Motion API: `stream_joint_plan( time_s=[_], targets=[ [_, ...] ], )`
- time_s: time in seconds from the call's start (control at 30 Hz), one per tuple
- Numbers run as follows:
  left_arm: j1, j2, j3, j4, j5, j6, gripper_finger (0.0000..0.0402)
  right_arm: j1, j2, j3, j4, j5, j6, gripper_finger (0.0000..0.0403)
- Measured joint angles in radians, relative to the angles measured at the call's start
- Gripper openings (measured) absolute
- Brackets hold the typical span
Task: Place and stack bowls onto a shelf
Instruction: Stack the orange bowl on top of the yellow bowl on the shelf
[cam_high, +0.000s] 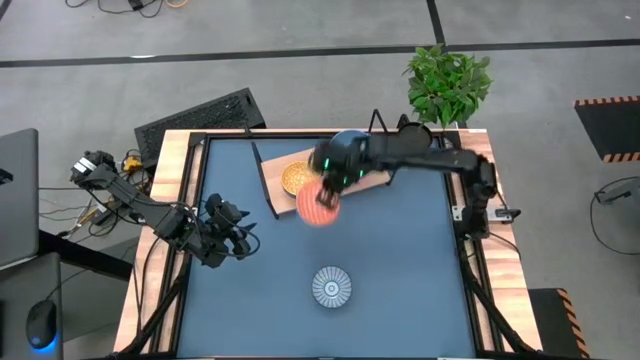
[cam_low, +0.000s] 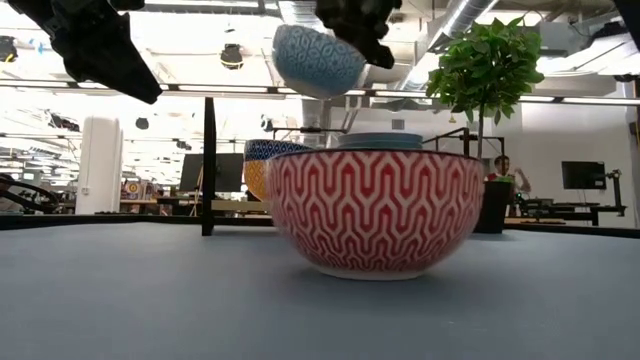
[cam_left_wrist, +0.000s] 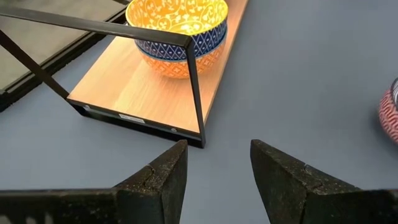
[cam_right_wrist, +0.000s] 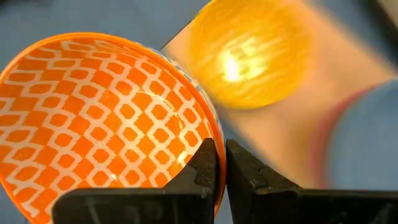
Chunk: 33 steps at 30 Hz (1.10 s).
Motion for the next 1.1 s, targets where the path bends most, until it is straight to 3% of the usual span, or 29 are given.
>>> stream_joint_plan(
  time_s=[0.13,0.37,0.67,1.1],
  targets=[
    [0.009,0.000,0.000,0.000,0.001,0.009,0.0162,-0.123,-0.015,0.015,0.032,-0.081,-0.051,0.0036],
    [0.044,0.000,0.000,-0.002,0.012,0.010,0.0162,-0.248,0.111,0.174,-0.028,-0.157,-0.166,0.0036],
    [0.096,0.000,0.000,-0.008,0.017,0.010,0.0162,-0.281,0.314,0.412,-0.158,-0.184,-0.294,0.0036],
    [0.152,0.000,0.000,-0.009,0.027,0.026,0.0162,-0.299,0.360,0.408,-0.090,-0.215,-0.357,0.0036]
  ],
)
